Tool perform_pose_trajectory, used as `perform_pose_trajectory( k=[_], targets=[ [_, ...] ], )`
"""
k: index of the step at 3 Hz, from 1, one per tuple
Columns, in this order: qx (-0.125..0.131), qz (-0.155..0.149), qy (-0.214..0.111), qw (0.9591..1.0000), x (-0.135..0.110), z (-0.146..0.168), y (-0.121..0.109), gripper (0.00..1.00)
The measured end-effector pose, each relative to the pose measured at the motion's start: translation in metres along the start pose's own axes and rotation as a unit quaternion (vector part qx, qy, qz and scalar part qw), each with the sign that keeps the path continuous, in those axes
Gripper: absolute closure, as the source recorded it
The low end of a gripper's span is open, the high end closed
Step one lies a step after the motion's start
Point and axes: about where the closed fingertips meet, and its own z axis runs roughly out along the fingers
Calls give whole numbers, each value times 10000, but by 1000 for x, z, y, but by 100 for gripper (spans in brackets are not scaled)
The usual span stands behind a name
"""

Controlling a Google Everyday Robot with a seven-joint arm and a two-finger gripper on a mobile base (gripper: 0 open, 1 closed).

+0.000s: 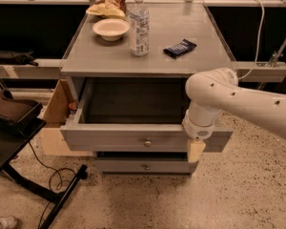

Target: Open top drawer

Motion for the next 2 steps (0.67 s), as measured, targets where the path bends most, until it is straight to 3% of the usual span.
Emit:
perform_pose_trajectory(
  k=[2],
  targets=[
    [0,0,0,10000,0,-6,-3,85]
  ],
)
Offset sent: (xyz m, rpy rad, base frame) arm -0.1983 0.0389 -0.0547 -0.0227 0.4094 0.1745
